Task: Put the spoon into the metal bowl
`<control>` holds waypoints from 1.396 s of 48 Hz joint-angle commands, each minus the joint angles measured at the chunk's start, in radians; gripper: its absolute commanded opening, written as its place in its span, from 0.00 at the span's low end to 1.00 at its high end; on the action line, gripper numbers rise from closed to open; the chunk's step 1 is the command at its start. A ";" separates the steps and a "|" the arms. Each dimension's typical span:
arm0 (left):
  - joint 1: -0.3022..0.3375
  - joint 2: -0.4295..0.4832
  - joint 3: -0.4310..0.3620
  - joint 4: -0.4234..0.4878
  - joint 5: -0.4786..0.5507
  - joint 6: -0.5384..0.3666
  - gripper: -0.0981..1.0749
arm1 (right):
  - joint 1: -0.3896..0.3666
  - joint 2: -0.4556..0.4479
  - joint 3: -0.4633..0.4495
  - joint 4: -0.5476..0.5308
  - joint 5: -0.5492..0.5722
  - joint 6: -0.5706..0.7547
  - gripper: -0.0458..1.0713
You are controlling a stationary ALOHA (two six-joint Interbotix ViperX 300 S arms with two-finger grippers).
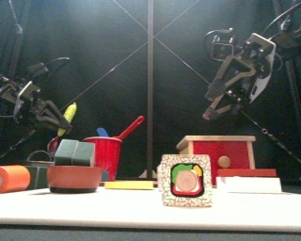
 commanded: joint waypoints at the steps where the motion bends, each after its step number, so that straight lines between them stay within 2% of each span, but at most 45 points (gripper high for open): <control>1: 0.005 0.000 -0.005 -0.005 0.017 0.002 0.49 | 0.000 -0.009 -0.029 0.006 -0.009 0.002 0.90; 16: 0.005 0.000 0.002 -0.006 0.152 0.000 0.49 | -0.002 -0.005 -0.038 0.005 -0.009 0.000 0.90; 40: 0.002 0.000 -0.005 -0.005 0.230 0.002 0.50 | -0.002 0.023 -0.058 0.006 -0.003 0.000 0.90; 47: 0.006 -0.003 -0.008 -0.006 0.229 0.000 0.57 | -0.002 0.029 -0.061 0.006 -0.002 0.002 0.90; 58: 0.006 -0.021 -0.008 -0.006 0.229 0.000 0.74 | 0.002 0.032 -0.064 0.008 0.000 0.002 0.90; 67: 0.008 -0.064 -0.014 -0.003 0.227 0.002 0.77 | 0.002 0.032 -0.063 0.006 0.000 0.002 0.90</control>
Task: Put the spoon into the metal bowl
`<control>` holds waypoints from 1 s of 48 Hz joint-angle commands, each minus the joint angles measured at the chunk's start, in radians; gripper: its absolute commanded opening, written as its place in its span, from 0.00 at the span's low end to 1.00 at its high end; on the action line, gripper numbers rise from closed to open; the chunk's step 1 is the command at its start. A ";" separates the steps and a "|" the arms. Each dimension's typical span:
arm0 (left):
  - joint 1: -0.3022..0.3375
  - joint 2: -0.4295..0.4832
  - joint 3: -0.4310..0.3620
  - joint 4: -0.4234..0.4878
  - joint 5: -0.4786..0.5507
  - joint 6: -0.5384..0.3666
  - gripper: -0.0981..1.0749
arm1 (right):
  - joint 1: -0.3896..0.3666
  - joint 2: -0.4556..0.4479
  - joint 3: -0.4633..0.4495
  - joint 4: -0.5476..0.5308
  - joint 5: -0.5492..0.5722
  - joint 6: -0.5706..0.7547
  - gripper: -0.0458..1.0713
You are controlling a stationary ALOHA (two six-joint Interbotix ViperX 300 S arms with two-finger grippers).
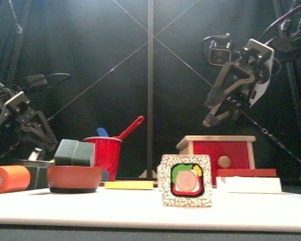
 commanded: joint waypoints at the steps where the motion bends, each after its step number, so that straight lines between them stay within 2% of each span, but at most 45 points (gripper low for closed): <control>1: 0.005 -0.023 -0.025 0.002 -0.008 0.005 0.77 | 0.002 -0.008 -0.055 0.002 -0.003 0.002 0.90; 17: -0.020 -0.127 -0.026 0.023 -0.044 0.003 0.77 | 0.005 -0.014 -0.060 -0.021 -0.005 -0.002 0.90; 26: -0.101 -0.140 -0.037 0.028 -0.066 0.005 0.77 | 0.006 -0.023 -0.066 -0.031 -0.008 -0.003 0.90; 39: -0.255 -0.140 -0.055 0.025 -0.144 -0.003 0.77 | 0.023 -0.055 -0.061 -0.029 -0.002 0.002 0.90; 48: -0.350 -0.133 -0.057 0.026 -0.149 -0.003 0.77 | 0.041 -0.081 -0.061 -0.014 0.046 0.003 0.90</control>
